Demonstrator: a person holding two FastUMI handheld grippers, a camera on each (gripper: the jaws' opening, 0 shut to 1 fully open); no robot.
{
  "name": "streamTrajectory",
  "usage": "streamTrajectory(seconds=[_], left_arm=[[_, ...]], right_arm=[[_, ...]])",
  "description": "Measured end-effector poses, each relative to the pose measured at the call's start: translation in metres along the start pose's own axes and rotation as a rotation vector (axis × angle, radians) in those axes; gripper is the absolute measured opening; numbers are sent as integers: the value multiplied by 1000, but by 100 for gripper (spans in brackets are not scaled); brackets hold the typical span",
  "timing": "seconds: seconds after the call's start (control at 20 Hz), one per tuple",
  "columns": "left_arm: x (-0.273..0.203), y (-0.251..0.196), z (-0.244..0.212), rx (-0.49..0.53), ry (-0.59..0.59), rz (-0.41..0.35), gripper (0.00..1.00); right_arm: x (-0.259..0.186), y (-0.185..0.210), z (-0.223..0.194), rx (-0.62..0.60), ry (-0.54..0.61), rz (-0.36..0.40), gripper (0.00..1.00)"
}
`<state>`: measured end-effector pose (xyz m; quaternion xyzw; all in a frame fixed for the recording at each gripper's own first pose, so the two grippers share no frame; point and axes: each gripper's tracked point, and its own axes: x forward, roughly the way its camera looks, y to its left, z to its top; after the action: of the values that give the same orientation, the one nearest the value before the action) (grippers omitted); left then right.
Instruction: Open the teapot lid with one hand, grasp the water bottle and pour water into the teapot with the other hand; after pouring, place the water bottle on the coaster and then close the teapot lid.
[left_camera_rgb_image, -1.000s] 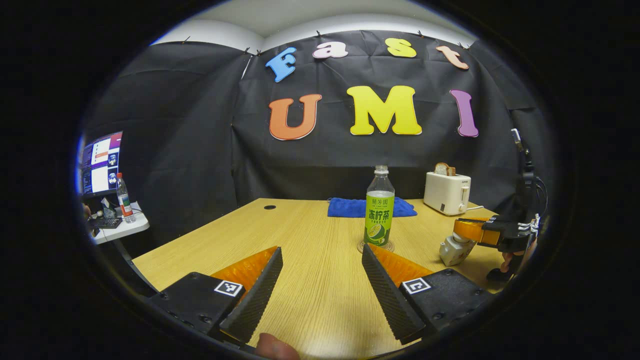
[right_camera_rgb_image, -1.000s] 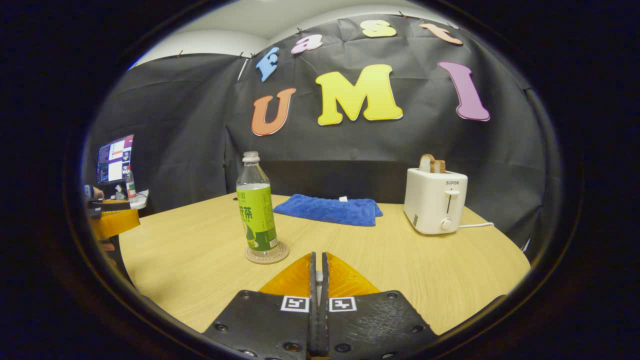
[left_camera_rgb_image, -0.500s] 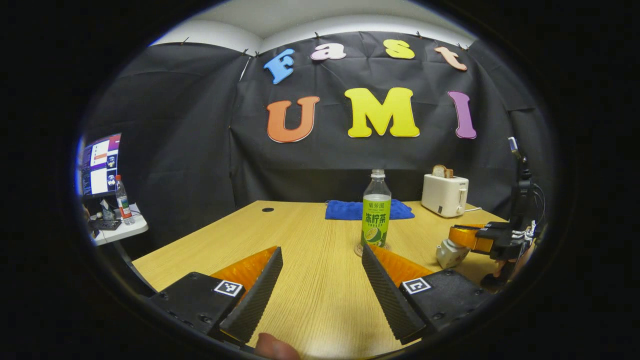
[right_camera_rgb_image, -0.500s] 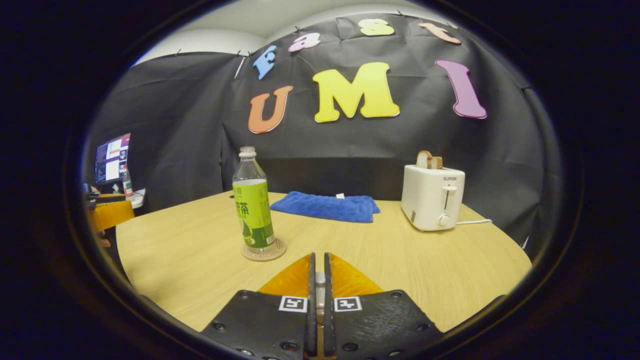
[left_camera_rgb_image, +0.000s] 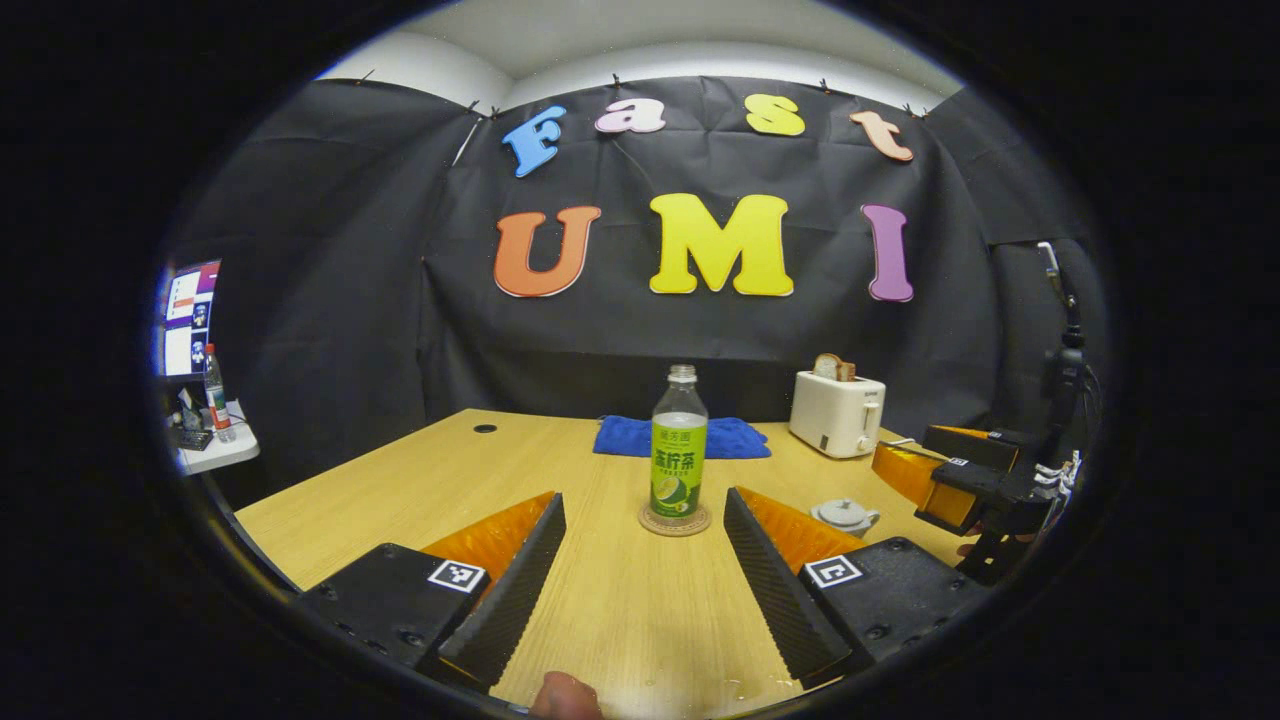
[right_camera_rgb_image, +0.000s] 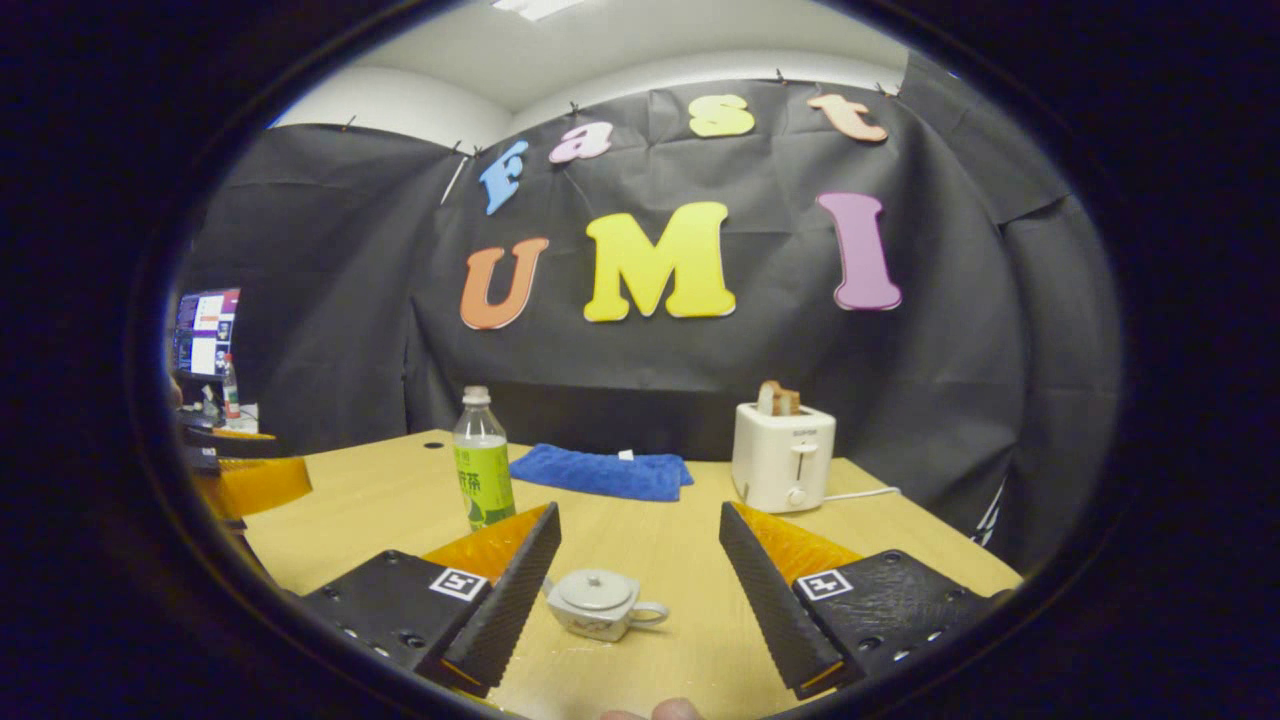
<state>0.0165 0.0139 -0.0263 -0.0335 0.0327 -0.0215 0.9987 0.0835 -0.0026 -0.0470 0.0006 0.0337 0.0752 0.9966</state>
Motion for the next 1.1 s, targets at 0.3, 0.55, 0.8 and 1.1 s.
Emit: streamTrajectory(seconds=[0.3,0.55,0.8,1.1], left_arm=[[-18,-35,15,-4,-58,-57,99],[-29,-37,21,19,-76,-35,99],[-39,-37,27,62,-91,-35,99],[-51,-31,44,26,-122,-41,99]], right_arm=[[-72,-13,38,-51,-88,-88,96],[-110,-3,37,-29,-128,-120,96],[-117,-3,30,-12,-107,-145,97],[-118,17,36,-28,-110,-130,97]])
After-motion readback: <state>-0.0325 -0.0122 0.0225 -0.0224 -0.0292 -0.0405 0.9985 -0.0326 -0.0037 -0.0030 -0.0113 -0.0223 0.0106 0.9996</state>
